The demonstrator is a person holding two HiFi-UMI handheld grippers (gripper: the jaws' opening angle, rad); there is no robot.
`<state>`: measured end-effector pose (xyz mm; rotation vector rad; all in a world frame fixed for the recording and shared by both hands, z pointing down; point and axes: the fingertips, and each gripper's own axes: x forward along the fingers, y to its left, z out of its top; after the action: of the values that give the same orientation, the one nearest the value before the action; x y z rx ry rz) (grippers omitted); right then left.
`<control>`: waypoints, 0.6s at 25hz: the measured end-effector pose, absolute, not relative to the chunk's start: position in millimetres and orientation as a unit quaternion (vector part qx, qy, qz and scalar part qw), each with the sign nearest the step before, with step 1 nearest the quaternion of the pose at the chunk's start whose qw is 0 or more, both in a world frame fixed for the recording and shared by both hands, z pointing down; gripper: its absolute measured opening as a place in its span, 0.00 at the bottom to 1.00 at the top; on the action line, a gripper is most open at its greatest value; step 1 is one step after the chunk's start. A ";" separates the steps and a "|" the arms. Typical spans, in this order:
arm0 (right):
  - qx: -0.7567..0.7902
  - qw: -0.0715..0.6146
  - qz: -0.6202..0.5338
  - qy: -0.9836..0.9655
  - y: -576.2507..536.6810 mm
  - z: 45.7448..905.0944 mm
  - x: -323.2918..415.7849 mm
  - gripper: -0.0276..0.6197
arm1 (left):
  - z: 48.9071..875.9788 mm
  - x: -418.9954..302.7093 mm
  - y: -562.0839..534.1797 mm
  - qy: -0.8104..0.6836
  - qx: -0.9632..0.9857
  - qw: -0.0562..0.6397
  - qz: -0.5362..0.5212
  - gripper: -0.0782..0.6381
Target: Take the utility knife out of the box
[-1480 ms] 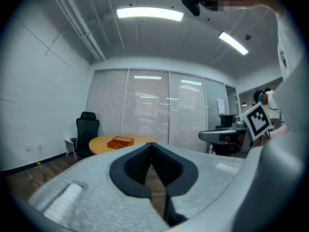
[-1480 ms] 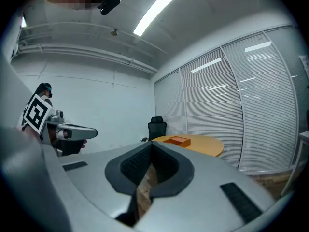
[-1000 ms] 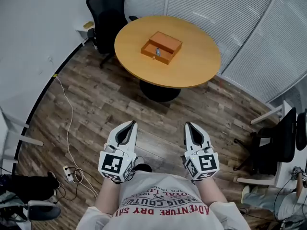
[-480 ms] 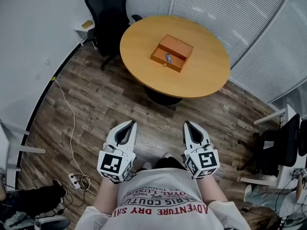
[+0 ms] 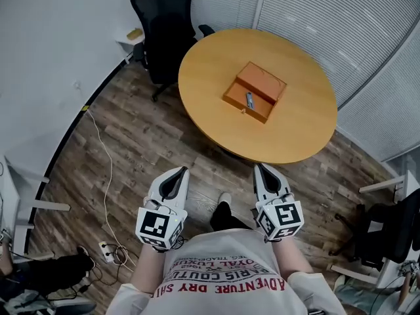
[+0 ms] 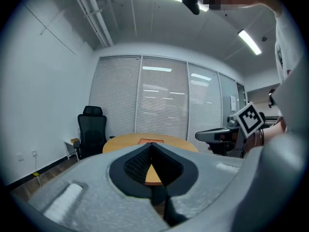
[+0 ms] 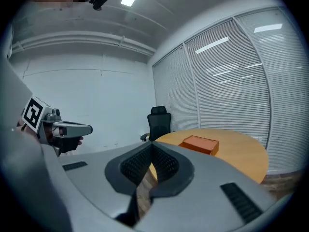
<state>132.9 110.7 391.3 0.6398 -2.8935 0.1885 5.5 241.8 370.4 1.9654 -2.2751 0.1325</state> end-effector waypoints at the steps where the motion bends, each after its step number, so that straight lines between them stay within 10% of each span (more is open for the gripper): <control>1: 0.212 0.085 0.064 -0.971 96.3 389.9 125.1 0.05 | 368.1 -0.9 229.3 -0.755 0.651 0.064 0.046 0.10; 15: 0.208 0.083 0.067 -0.972 -82.5 387.3 56.8 0.05 | 358.0 -88.1 60.5 -0.770 0.634 0.057 0.054 0.10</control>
<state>56.8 -82.5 387.3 0.6224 -2.9032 0.1995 -88.1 60.5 358.0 1.9224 -2.3340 0.1648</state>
